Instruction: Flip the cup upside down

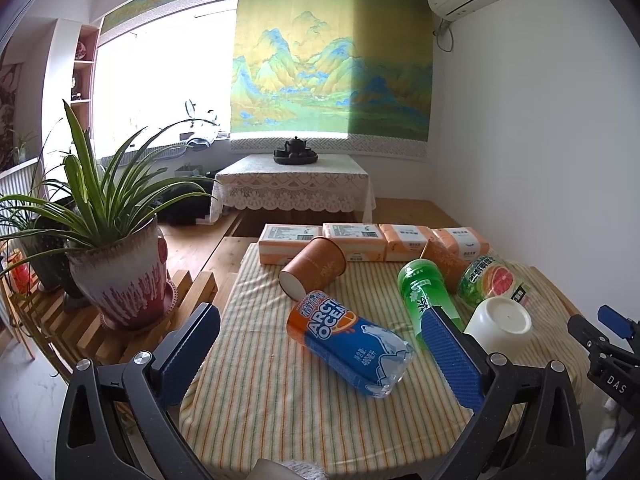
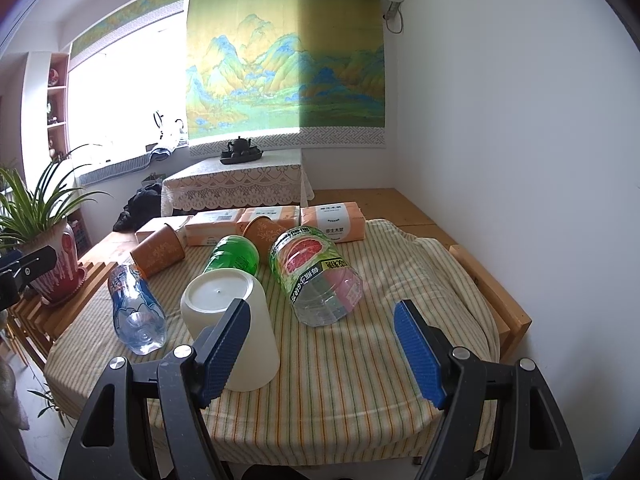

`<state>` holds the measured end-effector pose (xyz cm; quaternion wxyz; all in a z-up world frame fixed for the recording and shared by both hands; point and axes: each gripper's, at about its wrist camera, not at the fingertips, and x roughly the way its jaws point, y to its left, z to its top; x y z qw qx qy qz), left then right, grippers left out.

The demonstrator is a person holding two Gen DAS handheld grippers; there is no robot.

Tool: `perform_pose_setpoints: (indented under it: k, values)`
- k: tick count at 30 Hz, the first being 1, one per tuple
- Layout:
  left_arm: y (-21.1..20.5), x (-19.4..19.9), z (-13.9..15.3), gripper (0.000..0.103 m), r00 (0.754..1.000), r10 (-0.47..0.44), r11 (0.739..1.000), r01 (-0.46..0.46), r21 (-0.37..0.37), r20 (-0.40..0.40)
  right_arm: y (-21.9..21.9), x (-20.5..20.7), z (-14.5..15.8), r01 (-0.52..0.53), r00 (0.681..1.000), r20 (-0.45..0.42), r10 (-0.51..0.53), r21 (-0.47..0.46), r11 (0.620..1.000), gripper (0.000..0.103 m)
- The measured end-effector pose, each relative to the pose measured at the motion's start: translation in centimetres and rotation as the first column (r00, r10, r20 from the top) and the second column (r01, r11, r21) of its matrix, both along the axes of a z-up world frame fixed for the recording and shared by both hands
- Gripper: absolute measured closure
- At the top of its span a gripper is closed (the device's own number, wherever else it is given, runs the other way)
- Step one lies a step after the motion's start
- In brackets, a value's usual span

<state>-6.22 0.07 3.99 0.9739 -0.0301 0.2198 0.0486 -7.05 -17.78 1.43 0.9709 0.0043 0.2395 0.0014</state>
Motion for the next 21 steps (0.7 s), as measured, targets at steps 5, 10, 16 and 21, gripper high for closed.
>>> perform_pose_setpoints:
  k: [5, 10, 16, 21]
  values:
    - [-0.12, 0.05, 0.0, 0.001, 1.0, -0.004, 1.0, 0.004, 0.002, -0.003, -0.05, 0.1, -0.15, 0.001, 1.0, -0.004, -0.001, -0.003, 1.0, 0.032]
    - [-0.24, 0.22, -0.09, 0.001, 1.0, -0.003, 1.0, 0.003, 0.004, -0.005, -0.07, 0.27, -0.29, -0.001, 1.0, -0.01, 0.001, -0.009, 1.0, 0.032]
    - [-0.08, 0.35, -0.12, 0.001, 1.0, -0.007, 1.0, 0.007, 0.002, -0.009, -0.1, 0.42, -0.38, 0.0, 1.0, -0.014, 0.0, -0.011, 1.0, 0.032]
    - [-0.3, 0.29, -0.2, 0.001, 1.0, -0.013, 1.0, 0.013, 0.026, 0.007, -0.14, 0.53, -0.47, -0.002, 1.0, -0.019, 0.001, -0.012, 1.0, 0.032]
